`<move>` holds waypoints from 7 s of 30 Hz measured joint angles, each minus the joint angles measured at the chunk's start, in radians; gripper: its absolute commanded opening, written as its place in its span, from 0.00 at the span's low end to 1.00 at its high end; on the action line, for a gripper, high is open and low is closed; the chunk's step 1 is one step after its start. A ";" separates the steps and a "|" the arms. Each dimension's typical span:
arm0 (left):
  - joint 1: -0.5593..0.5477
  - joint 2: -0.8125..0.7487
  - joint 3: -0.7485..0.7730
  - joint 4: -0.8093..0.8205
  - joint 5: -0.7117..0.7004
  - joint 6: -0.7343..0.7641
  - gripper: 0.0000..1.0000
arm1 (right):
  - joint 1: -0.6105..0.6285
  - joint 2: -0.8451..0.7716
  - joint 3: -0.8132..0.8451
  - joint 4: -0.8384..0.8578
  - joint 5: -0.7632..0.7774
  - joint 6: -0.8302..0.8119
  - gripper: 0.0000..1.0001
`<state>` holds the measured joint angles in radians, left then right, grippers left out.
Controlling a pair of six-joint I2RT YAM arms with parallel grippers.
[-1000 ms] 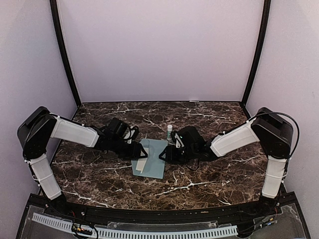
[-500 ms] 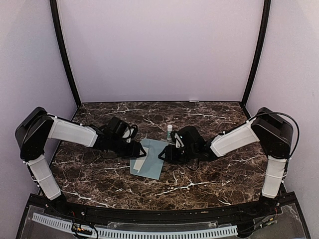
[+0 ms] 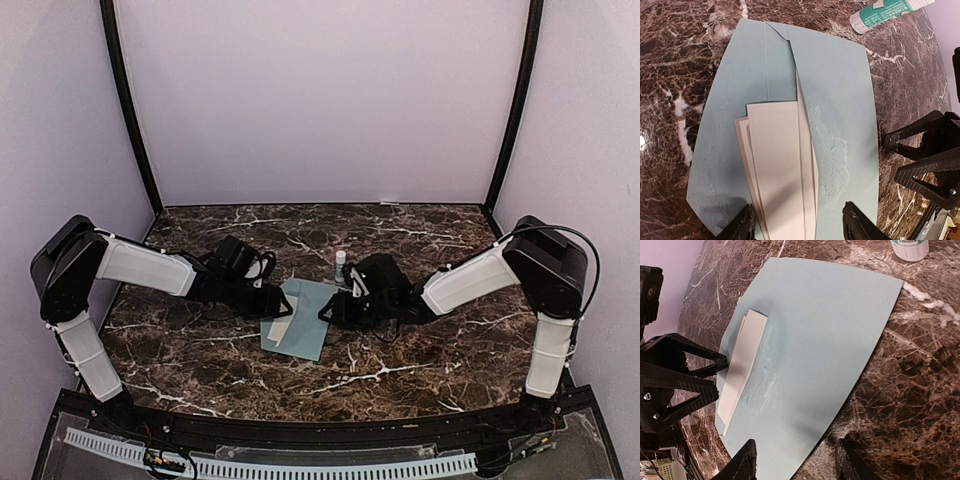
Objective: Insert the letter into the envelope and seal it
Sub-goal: Place the letter in the envelope, then pick up the solid glue from the center of the board.
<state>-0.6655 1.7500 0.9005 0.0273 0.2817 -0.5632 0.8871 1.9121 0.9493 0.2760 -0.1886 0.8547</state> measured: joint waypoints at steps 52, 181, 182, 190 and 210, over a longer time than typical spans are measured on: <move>-0.026 0.050 -0.005 0.103 0.131 -0.053 0.58 | 0.000 0.027 0.006 0.043 -0.036 0.000 0.46; 0.420 -0.574 0.098 -0.166 -0.167 0.386 0.93 | -0.064 -0.081 0.441 -0.572 0.471 -0.365 0.77; 0.420 -0.575 0.097 -0.166 -0.167 0.389 0.93 | -0.064 -0.050 0.466 -0.578 0.470 -0.368 0.76; 0.420 -0.595 0.090 -0.168 -0.169 0.397 0.93 | -0.077 0.124 0.606 -0.599 0.452 -0.380 0.64; 0.421 -0.587 0.090 -0.168 -0.167 0.399 0.93 | -0.103 0.267 0.704 -0.606 0.418 -0.382 0.37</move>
<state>-0.2447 1.1625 0.9901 -0.1410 0.1146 -0.1642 0.7841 2.1792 1.6531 -0.3298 0.2295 0.4728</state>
